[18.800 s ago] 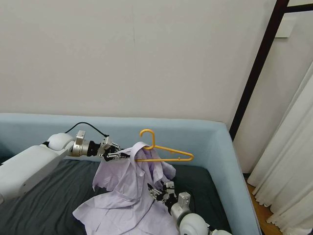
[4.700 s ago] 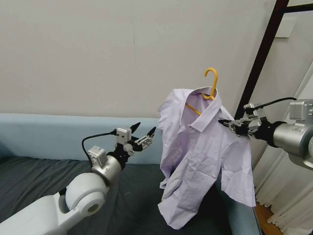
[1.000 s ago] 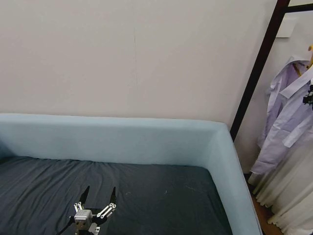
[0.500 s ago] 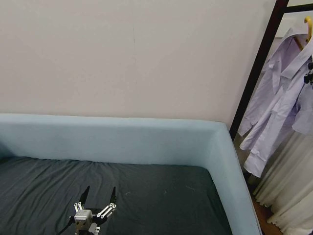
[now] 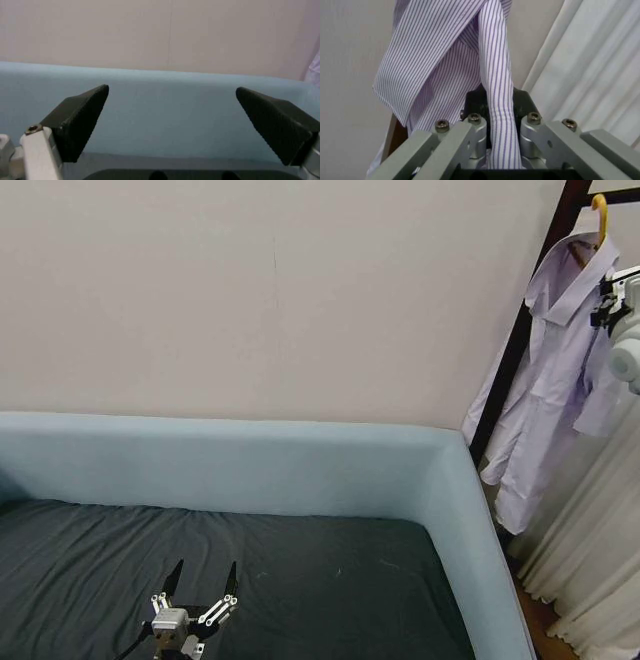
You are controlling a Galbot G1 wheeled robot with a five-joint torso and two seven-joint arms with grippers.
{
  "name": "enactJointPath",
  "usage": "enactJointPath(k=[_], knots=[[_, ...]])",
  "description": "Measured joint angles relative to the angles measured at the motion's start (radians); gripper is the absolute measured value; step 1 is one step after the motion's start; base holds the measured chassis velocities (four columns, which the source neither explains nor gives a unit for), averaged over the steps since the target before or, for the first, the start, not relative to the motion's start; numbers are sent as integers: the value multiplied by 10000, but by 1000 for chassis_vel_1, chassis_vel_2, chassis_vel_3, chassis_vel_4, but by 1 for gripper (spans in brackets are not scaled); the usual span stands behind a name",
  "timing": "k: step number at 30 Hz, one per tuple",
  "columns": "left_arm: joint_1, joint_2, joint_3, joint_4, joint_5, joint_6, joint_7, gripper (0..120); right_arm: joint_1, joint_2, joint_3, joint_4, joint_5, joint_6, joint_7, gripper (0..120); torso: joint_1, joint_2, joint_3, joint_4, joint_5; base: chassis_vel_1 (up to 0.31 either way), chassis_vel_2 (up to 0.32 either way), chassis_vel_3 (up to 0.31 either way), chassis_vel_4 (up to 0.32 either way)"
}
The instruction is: Pick up the clothes from the sofa and hang them on the clothes hanger.
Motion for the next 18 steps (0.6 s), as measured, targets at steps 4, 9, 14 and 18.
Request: enactJointPath(k=[4,9,14,18], knots=[[0,-1,0,0,0,0,0,100,439,227,-208,-197,323,-132,184,5,0,0,0,2,0,0,0,0,0],[0,-1,0,0,0,0,0,100,1064,511,-489,-381,1040,-528,667,5,0,0,0,1,0,0,0,0,0],[0,0,0,1,0,0,0,100,1758,882,-771,-848,2180,-1093,1332,5,0,0,1,2,-2,0,0,0,0],[0,-1,0,0,0,0,0,100,2125,1191,-854,-1347,3078,-1426,1857,5,-1,0,0,1,-2,0,0,0,0]])
